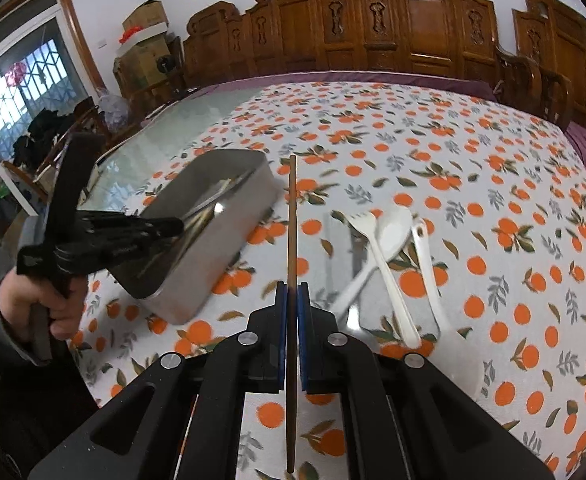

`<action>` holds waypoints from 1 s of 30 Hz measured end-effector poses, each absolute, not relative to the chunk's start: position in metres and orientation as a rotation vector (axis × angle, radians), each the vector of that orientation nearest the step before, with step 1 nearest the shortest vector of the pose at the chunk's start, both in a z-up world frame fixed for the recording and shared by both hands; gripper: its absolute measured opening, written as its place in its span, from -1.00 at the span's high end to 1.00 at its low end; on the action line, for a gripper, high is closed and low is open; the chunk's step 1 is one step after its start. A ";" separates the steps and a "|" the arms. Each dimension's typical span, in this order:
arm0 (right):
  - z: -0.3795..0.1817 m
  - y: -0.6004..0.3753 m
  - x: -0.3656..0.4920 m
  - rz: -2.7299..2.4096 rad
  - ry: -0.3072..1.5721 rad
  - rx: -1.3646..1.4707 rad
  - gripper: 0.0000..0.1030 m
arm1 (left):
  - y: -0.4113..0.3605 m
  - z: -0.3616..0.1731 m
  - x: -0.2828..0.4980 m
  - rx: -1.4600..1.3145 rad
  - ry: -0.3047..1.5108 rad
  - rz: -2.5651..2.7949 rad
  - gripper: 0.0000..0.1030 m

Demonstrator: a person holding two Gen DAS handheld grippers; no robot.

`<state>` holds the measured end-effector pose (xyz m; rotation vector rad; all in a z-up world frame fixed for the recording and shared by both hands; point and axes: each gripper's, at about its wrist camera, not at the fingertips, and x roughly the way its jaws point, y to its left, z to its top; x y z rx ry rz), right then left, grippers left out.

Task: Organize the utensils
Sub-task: 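Lift the metal fork with the left gripper and carry it over the grey tray, then lower the chopstick into the tray and open the right gripper while the left gripper releases the fork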

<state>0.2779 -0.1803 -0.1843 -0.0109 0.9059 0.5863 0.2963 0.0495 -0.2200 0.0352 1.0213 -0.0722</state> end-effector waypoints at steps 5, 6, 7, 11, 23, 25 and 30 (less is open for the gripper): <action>-0.181 -0.162 0.283 0.591 0.910 -0.040 0.88 | 0.051 -0.214 0.294 0.023 0.996 -0.106 0.95; -0.181 -0.159 0.284 0.591 0.912 -0.041 0.89 | 0.052 -0.213 0.293 0.022 0.993 -0.114 0.95; -0.181 -0.155 0.286 0.591 0.914 -0.040 0.88 | 0.053 -0.212 0.292 0.015 0.989 -0.120 0.95; -0.179 -0.143 0.291 0.592 0.914 -0.023 0.88 | 0.060 -0.205 0.288 0.012 0.963 -0.133 0.95; -0.171 -0.091 0.301 0.640 0.916 0.022 0.88 | 0.088 -0.180 0.283 -0.009 0.900 -0.123 0.95; -0.171 -0.083 0.304 0.649 0.919 0.037 0.88 | 0.094 -0.176 0.284 -0.008 0.889 -0.111 0.95; -0.176 -0.061 0.312 0.661 0.937 0.055 0.88 | 0.109 -0.167 0.283 -0.009 0.862 -0.066 0.92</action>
